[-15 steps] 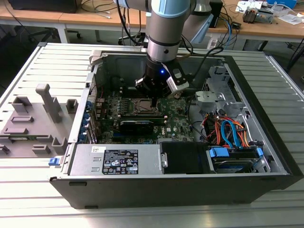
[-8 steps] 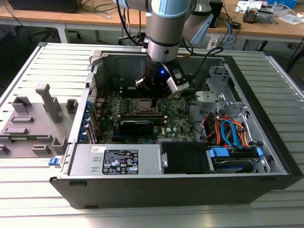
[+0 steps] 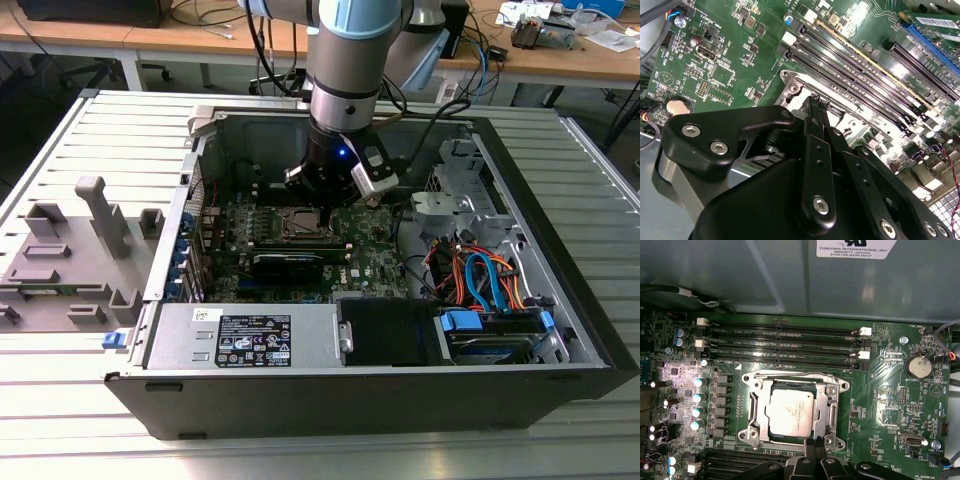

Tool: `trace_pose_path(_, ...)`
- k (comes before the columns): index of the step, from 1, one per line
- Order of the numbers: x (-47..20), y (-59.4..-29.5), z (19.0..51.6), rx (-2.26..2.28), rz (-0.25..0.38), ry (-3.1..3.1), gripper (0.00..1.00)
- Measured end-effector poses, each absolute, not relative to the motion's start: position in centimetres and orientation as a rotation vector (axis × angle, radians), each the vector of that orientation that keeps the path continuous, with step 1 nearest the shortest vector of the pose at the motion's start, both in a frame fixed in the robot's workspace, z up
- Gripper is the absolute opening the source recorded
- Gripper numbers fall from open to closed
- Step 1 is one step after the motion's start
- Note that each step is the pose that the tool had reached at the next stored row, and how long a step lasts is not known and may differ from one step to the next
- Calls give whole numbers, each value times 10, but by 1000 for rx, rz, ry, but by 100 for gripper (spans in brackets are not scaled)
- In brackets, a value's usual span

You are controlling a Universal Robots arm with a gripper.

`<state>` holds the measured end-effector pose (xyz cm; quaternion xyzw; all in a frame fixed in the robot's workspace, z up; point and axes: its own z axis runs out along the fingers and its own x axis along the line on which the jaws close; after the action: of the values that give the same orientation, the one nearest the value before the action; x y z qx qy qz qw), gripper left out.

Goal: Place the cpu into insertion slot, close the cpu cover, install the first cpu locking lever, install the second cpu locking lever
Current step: 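Install the second cpu locking lever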

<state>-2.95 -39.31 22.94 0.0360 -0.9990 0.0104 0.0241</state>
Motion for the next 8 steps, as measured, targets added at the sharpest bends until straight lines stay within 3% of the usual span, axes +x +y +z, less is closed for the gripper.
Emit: trace_pose_path(8, -29, -395, 228, 112, 33, -3091, 11)
